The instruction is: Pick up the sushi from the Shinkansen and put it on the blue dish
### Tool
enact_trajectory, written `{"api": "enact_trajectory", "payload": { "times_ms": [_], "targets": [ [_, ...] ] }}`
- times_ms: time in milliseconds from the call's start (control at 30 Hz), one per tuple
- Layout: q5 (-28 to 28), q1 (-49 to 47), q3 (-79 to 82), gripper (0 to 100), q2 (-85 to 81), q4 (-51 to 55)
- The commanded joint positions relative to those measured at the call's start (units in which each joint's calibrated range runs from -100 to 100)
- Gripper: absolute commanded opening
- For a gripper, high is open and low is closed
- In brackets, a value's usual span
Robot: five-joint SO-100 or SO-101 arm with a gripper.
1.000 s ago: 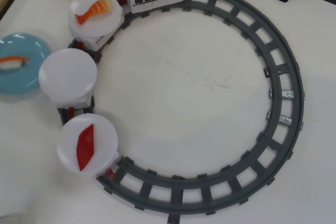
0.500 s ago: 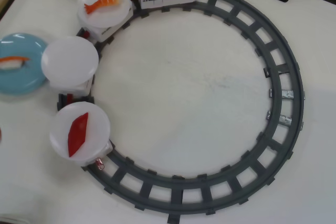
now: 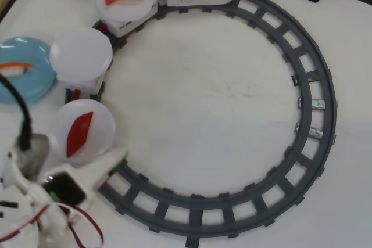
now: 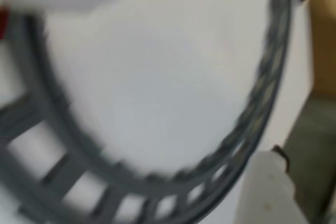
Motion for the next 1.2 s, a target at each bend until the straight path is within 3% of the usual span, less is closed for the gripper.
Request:
{"api": "enact_trajectory", "payload": {
  "times_ms": [0,200,467,733,1167],
  "targets": [
    [0.3,7.7,5.2,20,-3.5,-1.3],
    [5.4,14.1,14.8,20,-10.4,-1.3],
    [6.2,21.3,27.6,20,-20.9,0.7],
    [6.3,21.7,33.8,20,-27.4,8.5],
    [6.2,21.7,35.6,20,-27.5,9.4]
  ]
}}
